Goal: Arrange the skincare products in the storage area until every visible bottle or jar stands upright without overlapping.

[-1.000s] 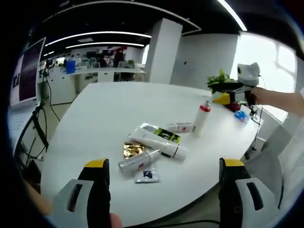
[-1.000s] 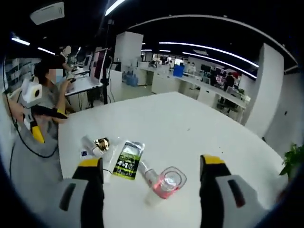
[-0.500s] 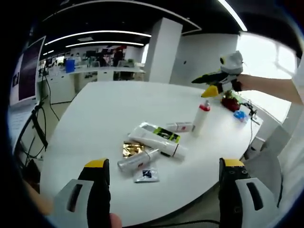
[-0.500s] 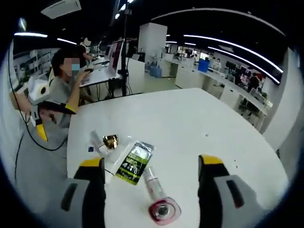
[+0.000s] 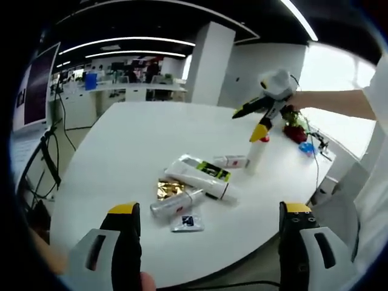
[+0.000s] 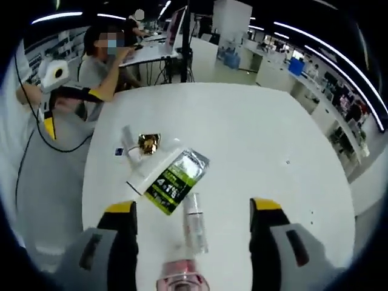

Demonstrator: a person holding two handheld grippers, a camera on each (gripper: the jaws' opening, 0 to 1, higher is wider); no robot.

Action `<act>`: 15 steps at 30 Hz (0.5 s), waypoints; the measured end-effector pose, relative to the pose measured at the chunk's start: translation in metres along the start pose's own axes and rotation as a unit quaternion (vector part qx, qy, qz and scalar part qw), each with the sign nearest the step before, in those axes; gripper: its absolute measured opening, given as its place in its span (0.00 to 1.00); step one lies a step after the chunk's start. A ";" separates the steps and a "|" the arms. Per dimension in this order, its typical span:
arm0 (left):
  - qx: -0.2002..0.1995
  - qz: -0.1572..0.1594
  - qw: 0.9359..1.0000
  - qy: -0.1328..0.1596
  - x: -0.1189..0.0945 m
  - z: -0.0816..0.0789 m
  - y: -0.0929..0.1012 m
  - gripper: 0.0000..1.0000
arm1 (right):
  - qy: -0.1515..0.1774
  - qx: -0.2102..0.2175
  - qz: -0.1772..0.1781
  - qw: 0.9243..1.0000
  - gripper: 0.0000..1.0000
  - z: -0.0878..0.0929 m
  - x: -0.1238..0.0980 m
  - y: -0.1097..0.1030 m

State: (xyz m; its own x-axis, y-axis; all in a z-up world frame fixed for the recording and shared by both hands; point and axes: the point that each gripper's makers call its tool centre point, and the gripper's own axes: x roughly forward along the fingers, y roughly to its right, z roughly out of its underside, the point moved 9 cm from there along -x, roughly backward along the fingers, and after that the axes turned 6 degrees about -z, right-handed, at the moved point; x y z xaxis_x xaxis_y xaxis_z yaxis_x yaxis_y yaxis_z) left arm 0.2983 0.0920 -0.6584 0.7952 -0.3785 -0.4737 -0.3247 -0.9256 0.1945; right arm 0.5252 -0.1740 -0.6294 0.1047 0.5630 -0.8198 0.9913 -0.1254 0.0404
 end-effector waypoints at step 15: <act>-0.002 0.000 1.000 -0.008 0.003 0.002 -0.001 0.93 | -0.102 -0.031 -0.077 0.991 0.55 0.019 0.050 0.008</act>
State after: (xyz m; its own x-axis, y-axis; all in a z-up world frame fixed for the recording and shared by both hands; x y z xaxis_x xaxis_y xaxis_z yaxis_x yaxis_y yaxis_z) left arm 0.3000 0.0920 -0.6613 0.7866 -0.3789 -0.4875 -0.3227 -0.9254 0.1986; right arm 0.5366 -0.1629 -0.6808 -0.0613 0.3936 -0.9172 0.9979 0.0041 -0.0650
